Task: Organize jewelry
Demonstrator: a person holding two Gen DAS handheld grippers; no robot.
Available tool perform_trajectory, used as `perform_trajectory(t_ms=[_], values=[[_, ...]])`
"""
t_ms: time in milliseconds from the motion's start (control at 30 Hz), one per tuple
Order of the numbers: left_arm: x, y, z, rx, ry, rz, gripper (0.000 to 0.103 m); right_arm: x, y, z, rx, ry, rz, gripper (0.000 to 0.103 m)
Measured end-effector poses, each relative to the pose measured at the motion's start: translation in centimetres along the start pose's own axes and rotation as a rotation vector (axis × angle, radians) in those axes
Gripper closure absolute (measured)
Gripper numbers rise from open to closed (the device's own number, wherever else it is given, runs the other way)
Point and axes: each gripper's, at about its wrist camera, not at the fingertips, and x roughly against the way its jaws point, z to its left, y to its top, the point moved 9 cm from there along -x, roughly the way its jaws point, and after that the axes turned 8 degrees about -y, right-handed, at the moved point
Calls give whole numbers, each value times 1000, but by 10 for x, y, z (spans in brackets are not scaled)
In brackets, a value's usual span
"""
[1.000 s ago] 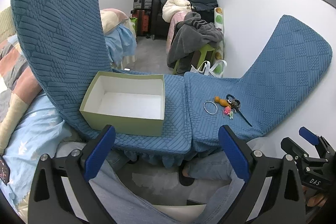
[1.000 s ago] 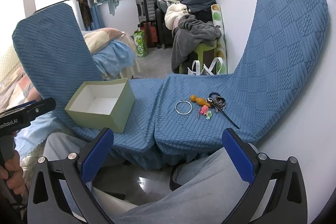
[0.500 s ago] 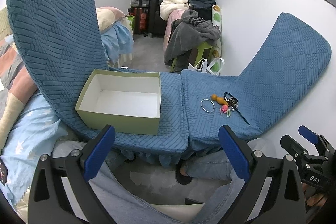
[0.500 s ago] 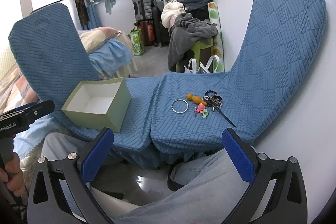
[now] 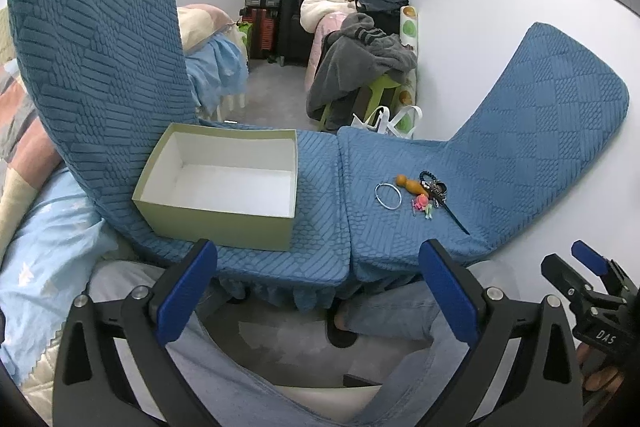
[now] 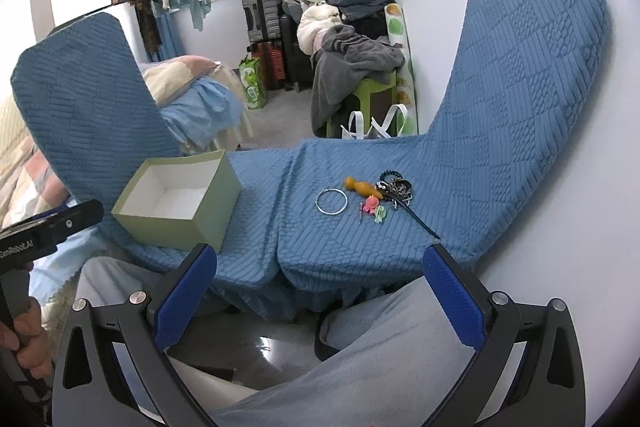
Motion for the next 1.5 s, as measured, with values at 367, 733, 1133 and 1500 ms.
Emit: perform_trajectory(t_ms=[367,733,1133,1500], values=[[-6,3,0,8,-17,6,2,-6,-8,0,-1,-1,12,0],[-26,13,-4,-28,-20,18,2,-26,-4,-5,-4,20,5,0],[-91,14,-21,-20,-124,67,2,-91,4,-27,-27,29,-4,4],[-154,11,-38,-23,-159,113,9,-161,-5,-47,-108,-26,-25,37]])
